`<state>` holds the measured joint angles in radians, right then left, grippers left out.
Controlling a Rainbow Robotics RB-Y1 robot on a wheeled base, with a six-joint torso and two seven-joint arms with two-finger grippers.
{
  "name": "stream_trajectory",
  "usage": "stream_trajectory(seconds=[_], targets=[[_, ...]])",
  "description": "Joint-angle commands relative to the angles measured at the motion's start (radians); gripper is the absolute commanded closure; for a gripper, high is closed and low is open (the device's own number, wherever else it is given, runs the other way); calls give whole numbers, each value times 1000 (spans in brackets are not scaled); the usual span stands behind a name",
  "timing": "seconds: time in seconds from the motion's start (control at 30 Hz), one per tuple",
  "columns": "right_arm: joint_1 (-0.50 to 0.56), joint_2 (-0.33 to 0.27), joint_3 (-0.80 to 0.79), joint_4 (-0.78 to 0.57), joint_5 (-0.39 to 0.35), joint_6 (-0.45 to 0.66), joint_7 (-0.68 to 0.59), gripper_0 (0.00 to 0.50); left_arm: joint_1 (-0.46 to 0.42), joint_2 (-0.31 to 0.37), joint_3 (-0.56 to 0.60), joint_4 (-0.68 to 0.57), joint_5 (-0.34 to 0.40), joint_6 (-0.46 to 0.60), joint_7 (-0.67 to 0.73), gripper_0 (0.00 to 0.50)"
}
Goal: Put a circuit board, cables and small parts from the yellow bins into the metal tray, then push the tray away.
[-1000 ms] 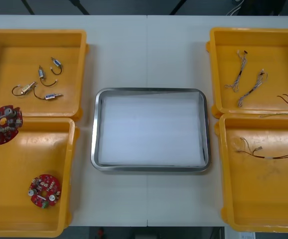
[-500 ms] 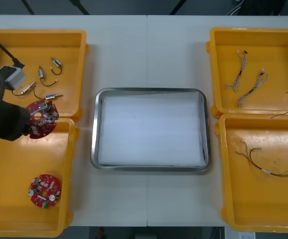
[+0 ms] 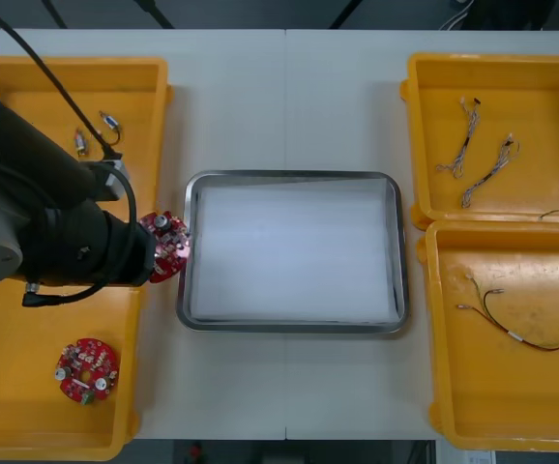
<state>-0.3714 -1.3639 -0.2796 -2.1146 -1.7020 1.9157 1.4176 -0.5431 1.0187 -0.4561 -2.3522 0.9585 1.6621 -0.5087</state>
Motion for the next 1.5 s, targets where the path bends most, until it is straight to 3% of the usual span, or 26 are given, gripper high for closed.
stream_trajectory(seconds=[0.03, 0.37, 0.7, 1.0, 1.37, 1.43, 1.5], targets=[[-30, 31, -19, -10, 41, 4, -31, 500, -106, -77, -85, 11, -50, 30, 174, 500], [-38, 141, 40, -76, 214, 4, -16, 500, -143, -207, -242, 103, -233, 44, 222, 500], [-38, 221, 151, -140, 369, 4, -17, 500, -143, -302, -311, 157, -346, 44, 254, 500], [-38, 272, 212, -140, 447, 4, -16, 500, -143, -339, -369, 226, -405, -10, 266, 500], [-38, 315, 269, -140, 518, -18, -3, 500, -144, -362, -380, 289, -399, -48, 277, 493], [-38, 322, 278, -143, 533, -27, 1, 500, -146, -364, -380, 289, -385, -48, 283, 469], [-38, 324, 287, -145, 542, -38, 3, 500, -146, -365, -380, 286, -374, -48, 288, 409]])
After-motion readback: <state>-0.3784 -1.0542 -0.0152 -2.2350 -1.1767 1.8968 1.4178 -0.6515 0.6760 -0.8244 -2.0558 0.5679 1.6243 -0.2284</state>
